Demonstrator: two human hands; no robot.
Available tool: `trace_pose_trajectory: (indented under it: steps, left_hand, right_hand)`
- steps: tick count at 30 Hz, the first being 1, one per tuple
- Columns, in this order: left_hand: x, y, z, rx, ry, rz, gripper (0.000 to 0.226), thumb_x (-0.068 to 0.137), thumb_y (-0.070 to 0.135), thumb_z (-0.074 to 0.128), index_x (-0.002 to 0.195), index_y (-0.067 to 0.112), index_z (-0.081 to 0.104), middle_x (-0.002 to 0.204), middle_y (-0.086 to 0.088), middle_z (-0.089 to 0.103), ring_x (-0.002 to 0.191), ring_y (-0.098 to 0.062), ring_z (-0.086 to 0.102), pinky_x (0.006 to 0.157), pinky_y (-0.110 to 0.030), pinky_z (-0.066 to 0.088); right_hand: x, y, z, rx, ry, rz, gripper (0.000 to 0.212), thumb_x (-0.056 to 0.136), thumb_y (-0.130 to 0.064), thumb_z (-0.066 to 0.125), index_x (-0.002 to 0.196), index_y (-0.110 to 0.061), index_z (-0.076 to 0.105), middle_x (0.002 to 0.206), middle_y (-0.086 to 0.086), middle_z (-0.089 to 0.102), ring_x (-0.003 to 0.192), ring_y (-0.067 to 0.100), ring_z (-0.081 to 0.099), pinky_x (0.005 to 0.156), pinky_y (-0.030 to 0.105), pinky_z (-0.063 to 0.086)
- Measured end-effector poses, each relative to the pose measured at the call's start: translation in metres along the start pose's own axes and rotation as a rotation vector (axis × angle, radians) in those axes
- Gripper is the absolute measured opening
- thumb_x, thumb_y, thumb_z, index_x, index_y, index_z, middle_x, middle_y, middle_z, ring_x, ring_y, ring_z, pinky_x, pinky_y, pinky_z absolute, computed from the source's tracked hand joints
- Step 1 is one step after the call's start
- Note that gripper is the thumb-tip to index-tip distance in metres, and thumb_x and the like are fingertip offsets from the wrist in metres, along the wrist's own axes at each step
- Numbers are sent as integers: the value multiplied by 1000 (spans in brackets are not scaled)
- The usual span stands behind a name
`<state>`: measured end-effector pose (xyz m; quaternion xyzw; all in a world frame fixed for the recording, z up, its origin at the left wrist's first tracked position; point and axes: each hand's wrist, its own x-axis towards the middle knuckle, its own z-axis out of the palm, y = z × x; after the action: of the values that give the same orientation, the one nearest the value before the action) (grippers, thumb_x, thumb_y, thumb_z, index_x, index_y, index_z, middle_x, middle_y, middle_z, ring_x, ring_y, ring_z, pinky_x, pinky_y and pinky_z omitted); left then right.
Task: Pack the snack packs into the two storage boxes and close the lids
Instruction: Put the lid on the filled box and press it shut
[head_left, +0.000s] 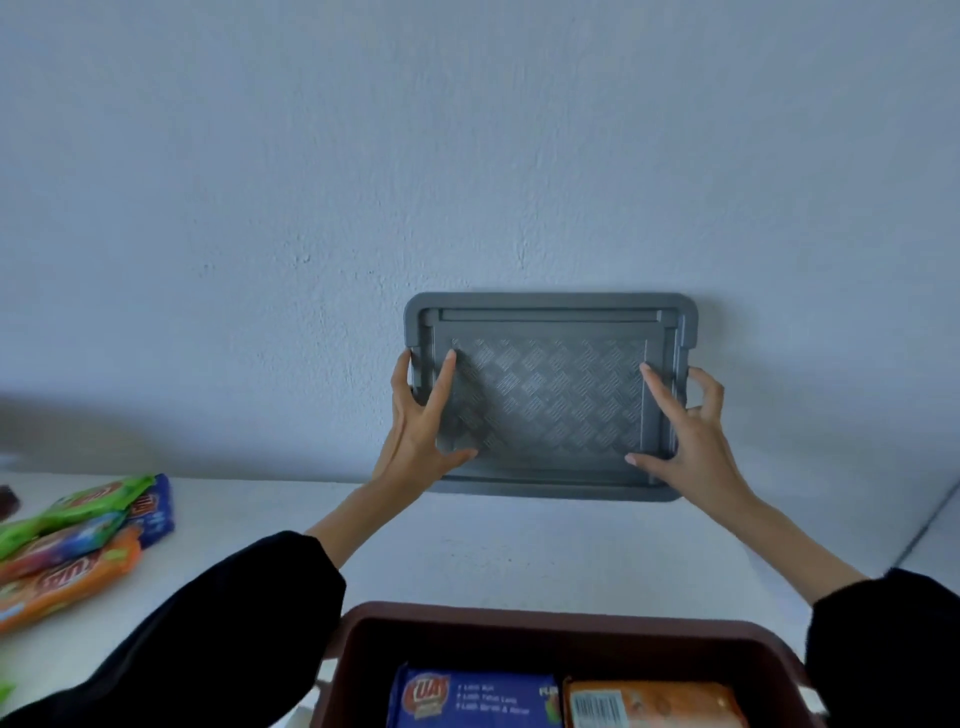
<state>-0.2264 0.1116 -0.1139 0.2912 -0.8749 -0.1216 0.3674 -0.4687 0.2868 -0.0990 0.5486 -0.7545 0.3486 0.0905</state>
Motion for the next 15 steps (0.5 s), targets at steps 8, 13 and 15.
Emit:
trace_pose_trajectory:
  steps: [8,13,15]
  left_hand:
    - [-14,85,-106,97,-39,-94,93,78,39,68,149,29,8,153,-16,-12,141,-37,17,111,-45,33]
    - [-66,126,-150,198,-225,-256,92,76,57,60,148,34,6,154,-7,-8,140,-33,24,110,-46,31]
    - [-93,136,-157,214,-290,-309,91,76,59,59,148,34,8,154,-6,-5,139,-32,27,110,-44,30]
  right_hand:
    - [-20,-70,-95,86,-28,14,93,69,-28,78,145,-24,25,141,13,11,134,29,20,114,29,15]
    - [-71,-106,-132,101,-206,83,88,73,-34,74,145,-29,23,140,9,11,138,27,17,115,34,17]
    - [-96,-116,-138,119,-274,122,86,74,-35,72,145,-29,24,140,7,12,137,24,20,113,32,18]
